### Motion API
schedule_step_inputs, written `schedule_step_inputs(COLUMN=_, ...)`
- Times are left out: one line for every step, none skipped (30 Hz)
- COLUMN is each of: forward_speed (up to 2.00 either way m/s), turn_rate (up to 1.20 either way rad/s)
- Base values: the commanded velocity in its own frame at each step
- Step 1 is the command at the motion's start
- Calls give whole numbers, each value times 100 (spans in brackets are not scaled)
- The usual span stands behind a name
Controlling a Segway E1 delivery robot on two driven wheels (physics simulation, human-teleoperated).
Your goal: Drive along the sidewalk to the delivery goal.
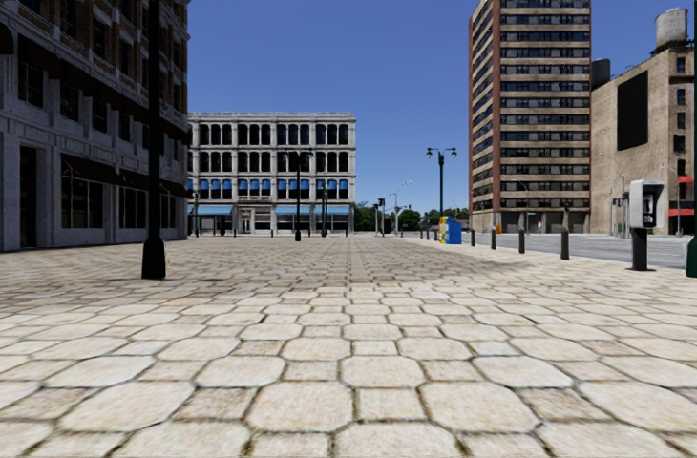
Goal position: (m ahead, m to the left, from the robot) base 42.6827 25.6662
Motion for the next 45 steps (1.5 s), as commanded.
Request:
schedule_step_inputs(forward_speed=200, turn_rate=0)
schedule_step_inputs(forward_speed=200, turn_rate=0)
schedule_step_inputs(forward_speed=200, turn_rate=0)
schedule_step_inputs(forward_speed=200, turn_rate=0)
schedule_step_inputs(forward_speed=200, turn_rate=0)
schedule_step_inputs(forward_speed=200, turn_rate=0)
schedule_step_inputs(forward_speed=200, turn_rate=0)
schedule_step_inputs(forward_speed=200, turn_rate=0)
schedule_step_inputs(forward_speed=200, turn_rate=0)
schedule_step_inputs(forward_speed=200, turn_rate=0)
schedule_step_inputs(forward_speed=200, turn_rate=0)
schedule_step_inputs(forward_speed=200, turn_rate=0)
schedule_step_inputs(forward_speed=200, turn_rate=0)
schedule_step_inputs(forward_speed=200, turn_rate=0)
schedule_step_inputs(forward_speed=200, turn_rate=0)
schedule_step_inputs(forward_speed=200, turn_rate=0)
schedule_step_inputs(forward_speed=200, turn_rate=0)
schedule_step_inputs(forward_speed=200, turn_rate=0)
schedule_step_inputs(forward_speed=200, turn_rate=0)
schedule_step_inputs(forward_speed=200, turn_rate=0)
schedule_step_inputs(forward_speed=200, turn_rate=0)
schedule_step_inputs(forward_speed=200, turn_rate=0)
schedule_step_inputs(forward_speed=200, turn_rate=0)
schedule_step_inputs(forward_speed=200, turn_rate=0)
schedule_step_inputs(forward_speed=200, turn_rate=0)
schedule_step_inputs(forward_speed=200, turn_rate=0)
schedule_step_inputs(forward_speed=200, turn_rate=0)
schedule_step_inputs(forward_speed=200, turn_rate=0)
schedule_step_inputs(forward_speed=200, turn_rate=0)
schedule_step_inputs(forward_speed=200, turn_rate=0)
schedule_step_inputs(forward_speed=200, turn_rate=0)
schedule_step_inputs(forward_speed=200, turn_rate=0)
schedule_step_inputs(forward_speed=200, turn_rate=0)
schedule_step_inputs(forward_speed=200, turn_rate=0)
schedule_step_inputs(forward_speed=200, turn_rate=0)
schedule_step_inputs(forward_speed=200, turn_rate=0)
schedule_step_inputs(forward_speed=200, turn_rate=0)
schedule_step_inputs(forward_speed=200, turn_rate=0)
schedule_step_inputs(forward_speed=200, turn_rate=0)
schedule_step_inputs(forward_speed=200, turn_rate=0)
schedule_step_inputs(forward_speed=200, turn_rate=0)
schedule_step_inputs(forward_speed=200, turn_rate=0)
schedule_step_inputs(forward_speed=200, turn_rate=0)
schedule_step_inputs(forward_speed=200, turn_rate=0)
schedule_step_inputs(forward_speed=200, turn_rate=0)
